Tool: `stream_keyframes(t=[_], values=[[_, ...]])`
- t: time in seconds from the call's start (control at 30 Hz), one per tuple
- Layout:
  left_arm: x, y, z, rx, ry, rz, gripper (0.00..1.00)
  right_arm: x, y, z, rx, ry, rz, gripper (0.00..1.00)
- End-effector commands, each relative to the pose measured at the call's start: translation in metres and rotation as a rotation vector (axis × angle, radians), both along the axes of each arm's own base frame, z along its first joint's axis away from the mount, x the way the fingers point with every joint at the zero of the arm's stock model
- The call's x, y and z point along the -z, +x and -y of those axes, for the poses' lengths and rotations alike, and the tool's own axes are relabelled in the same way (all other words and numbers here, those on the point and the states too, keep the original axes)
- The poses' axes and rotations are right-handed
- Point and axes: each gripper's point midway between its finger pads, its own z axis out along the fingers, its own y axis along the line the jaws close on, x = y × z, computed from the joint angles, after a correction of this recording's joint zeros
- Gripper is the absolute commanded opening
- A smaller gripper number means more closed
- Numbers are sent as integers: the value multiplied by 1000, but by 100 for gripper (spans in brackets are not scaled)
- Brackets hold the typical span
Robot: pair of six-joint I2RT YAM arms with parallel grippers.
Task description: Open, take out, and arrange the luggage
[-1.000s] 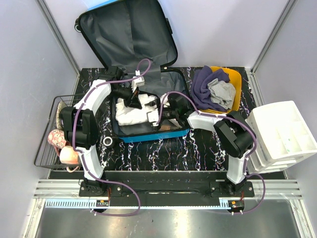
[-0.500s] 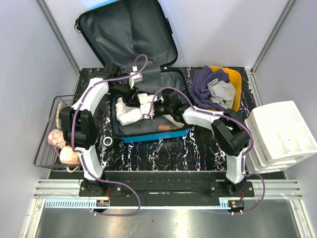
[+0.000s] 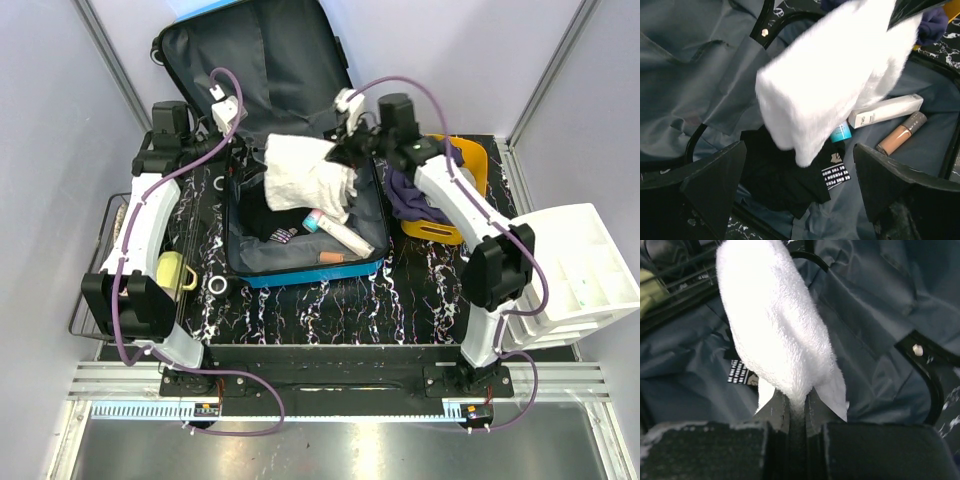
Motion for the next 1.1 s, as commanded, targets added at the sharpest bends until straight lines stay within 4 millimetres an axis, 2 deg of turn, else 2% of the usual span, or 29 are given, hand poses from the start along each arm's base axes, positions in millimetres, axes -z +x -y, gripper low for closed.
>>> stream_keyframes(t=[0.0,0.03,0.1,0.13,0.2,0.23,0.27,0.37,0.4,0.5,0.53,0.57,0.63,0.73,0.8,0.83,0.9,0.93,0.97,1.0,1.03,1.07], values=[[-6,6,4,-21,-48,19,93,-51,-34,33,95,228,-387,0],[-7,5,5,-16,-54,20,94,-45,-27,52,151,249,-439,0],[-5,0,7,-9,-61,13,94,-48,-29,73,226,309,-527,0],[-5,0,8,-6,-67,17,94,-35,-24,92,282,315,-565,0],[-1,-2,8,-1,-72,10,94,-37,-22,116,353,333,-563,0],[-1,-3,10,4,-77,9,94,-29,-21,126,390,334,-580,0],[-1,-3,10,5,-79,6,94,-31,-14,147,447,360,-583,0],[2,-4,12,12,-91,-11,94,-35,-6,181,537,374,-566,0],[1,-4,13,17,-91,-10,94,-35,-5,189,554,361,-550,0],[2,-4,16,24,-89,-7,94,-57,-6,204,531,334,-467,0],[3,-4,16,24,-86,-6,94,-69,-8,204,509,334,-432,0],[2,-4,17,27,-86,-5,94,-71,-14,204,479,301,-408,0],[4,-5,18,33,-83,-5,94,-91,-27,201,415,280,-342,0],[5,-8,22,43,-81,-6,94,-106,-39,203,378,238,-255,0],[6,-10,25,53,-78,-3,94,-107,-40,208,398,216,-235,0],[6,-10,25,53,-74,2,94,-106,-34,227,442,202,-214,0],[5,-13,28,63,-74,5,94,-98,-25,244,485,184,-220,0],[4,-13,29,65,-73,7,94,-101,-21,259,501,164,-190,0],[4,-13,29,65,-73,7,94,-84,-15,268,519,133,-230,0],[4,-13,30,67,-71,4,94,-78,-11,276,530,106,-235,0],[4,-14,31,73,-66,6,94,-73,-10,292,544,59,-221,0],[4,-13,31,74,-64,5,94,-56,1,303,564,26,-247,0]])
